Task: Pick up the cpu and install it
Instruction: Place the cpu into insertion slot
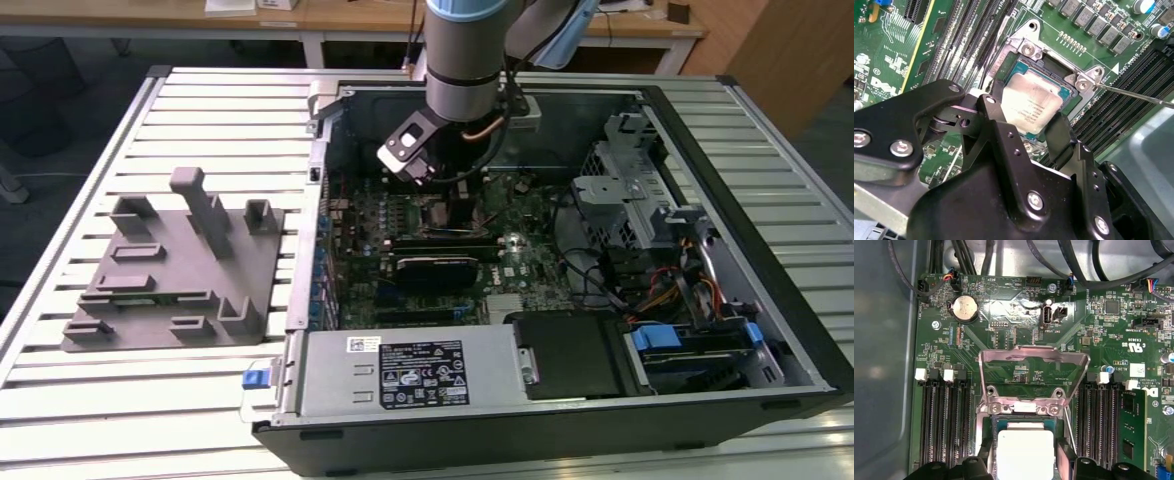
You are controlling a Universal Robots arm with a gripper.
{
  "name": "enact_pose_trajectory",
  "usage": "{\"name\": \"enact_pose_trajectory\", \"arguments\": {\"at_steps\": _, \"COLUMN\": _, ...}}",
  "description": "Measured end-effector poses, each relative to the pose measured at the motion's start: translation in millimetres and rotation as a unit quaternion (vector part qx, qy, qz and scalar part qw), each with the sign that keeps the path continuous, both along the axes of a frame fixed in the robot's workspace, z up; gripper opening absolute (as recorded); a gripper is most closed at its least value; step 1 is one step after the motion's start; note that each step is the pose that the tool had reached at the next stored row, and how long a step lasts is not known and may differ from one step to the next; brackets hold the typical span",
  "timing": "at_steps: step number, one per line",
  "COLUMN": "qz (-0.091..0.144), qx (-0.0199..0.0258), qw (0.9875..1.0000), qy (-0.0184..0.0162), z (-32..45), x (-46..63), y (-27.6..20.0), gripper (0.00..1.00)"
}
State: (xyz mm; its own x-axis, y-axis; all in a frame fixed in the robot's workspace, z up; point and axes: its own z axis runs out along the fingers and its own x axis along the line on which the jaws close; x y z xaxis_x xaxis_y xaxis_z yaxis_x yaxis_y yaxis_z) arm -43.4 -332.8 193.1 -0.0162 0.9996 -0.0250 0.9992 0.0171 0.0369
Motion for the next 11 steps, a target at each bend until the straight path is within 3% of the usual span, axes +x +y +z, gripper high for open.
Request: {"name": "enact_pose_trajectory", "arguments": {"at_steps": 11, "qz": 0.000, "qx": 0.0032, "qw": 1.0000, "qy": 0.0000, "z": 0.0, "x": 0.0, "y": 2.0, "gripper": 0.60}}
